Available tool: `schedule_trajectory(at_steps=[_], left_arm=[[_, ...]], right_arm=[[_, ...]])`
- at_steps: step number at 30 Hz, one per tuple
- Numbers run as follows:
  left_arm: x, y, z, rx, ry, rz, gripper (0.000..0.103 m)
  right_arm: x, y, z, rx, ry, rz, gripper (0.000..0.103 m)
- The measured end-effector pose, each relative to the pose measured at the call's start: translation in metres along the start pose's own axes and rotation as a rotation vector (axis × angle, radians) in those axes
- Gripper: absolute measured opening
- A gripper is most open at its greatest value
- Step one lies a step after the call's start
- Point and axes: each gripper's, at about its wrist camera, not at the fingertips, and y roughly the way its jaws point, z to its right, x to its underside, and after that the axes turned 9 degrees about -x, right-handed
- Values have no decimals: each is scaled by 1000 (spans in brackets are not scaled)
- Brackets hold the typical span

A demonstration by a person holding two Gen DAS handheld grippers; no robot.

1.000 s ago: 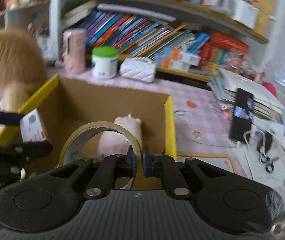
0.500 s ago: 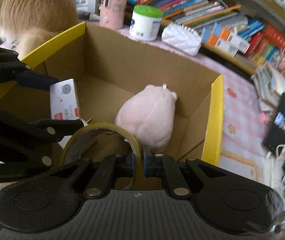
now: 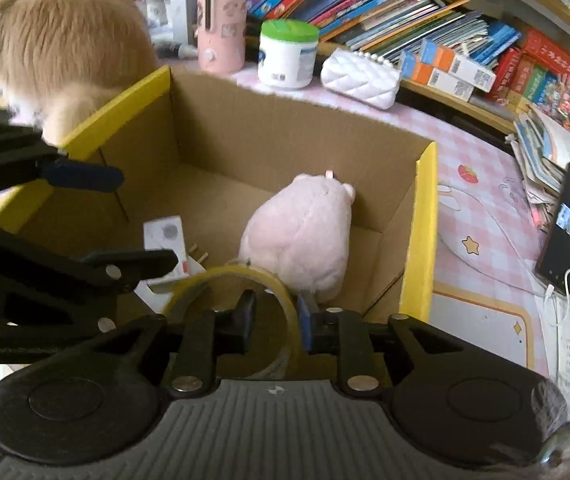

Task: Organize objects
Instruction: 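Open both tools to drop the tape roll and card box into the box, then withdraw both open tools and move toward the toys on the table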

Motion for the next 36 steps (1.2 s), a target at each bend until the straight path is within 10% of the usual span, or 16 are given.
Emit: schedule_trajectory(at_steps=[18, 36], left_arm=[[54, -88, -26, -48, -196, 103, 89], [160, -133, -81, -138, -290, -87, 90]], right_arm=[[61, -83, -46, 231, 293, 294, 32], [116, -62, -163, 199, 360, 140, 33]])
